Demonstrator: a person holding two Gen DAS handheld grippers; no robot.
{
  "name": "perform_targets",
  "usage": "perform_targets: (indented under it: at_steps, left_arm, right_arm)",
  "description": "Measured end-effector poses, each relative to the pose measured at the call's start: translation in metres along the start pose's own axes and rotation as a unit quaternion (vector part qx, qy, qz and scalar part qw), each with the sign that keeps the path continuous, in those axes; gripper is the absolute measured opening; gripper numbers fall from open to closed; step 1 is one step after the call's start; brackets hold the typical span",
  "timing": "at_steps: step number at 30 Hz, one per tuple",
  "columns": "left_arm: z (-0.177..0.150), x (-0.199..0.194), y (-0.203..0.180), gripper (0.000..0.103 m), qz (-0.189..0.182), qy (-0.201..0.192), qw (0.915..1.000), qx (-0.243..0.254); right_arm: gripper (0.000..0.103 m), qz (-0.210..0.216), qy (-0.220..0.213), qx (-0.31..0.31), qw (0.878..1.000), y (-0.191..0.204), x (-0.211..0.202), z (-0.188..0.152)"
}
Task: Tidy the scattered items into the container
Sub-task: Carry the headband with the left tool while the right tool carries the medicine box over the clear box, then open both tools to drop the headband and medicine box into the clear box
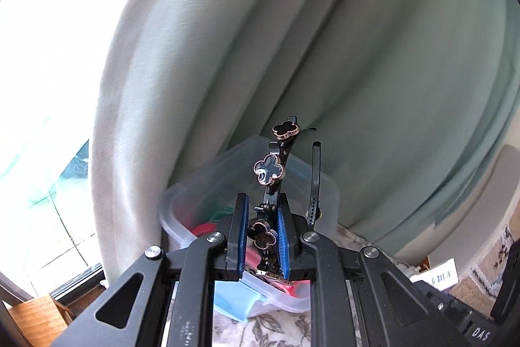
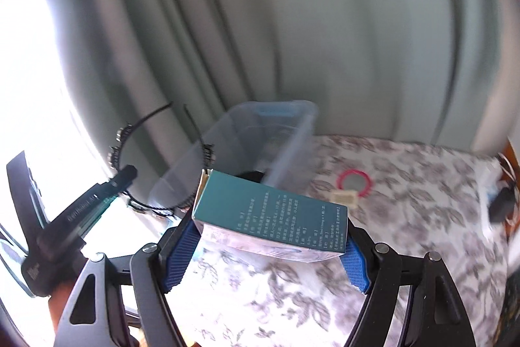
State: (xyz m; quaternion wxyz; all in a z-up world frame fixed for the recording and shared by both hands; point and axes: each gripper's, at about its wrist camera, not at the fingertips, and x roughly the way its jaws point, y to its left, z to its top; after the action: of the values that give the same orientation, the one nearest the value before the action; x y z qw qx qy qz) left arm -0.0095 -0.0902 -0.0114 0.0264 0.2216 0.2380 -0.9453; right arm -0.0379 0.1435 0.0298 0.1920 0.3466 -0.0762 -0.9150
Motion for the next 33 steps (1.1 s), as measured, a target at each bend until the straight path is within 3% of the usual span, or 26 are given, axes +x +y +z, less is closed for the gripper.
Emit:
perform_targets:
  at_steps: [9,22,33]
  left_arm:
    - [-0.004,0.026,0.028,0.017,0.013,0.010,0.9997,-0.019]
    - [-0.009,0.059,0.041,0.018,0.002,0.028,0.9990,-0.034]
    - [-0.012,0.075,0.046,0.022,0.002,0.052,0.9981,-0.034]
  right_arm:
    - [0.080,0.007,0.038,-0.059,0.998,0.038,0.063,0.012]
    - [0.080,-0.012,0.053,-0.087,0.995,0.046,0.137,0.048]
    - [0.081,-0.030,0.074,-0.095,0.992,0.043,0.159,0.049]
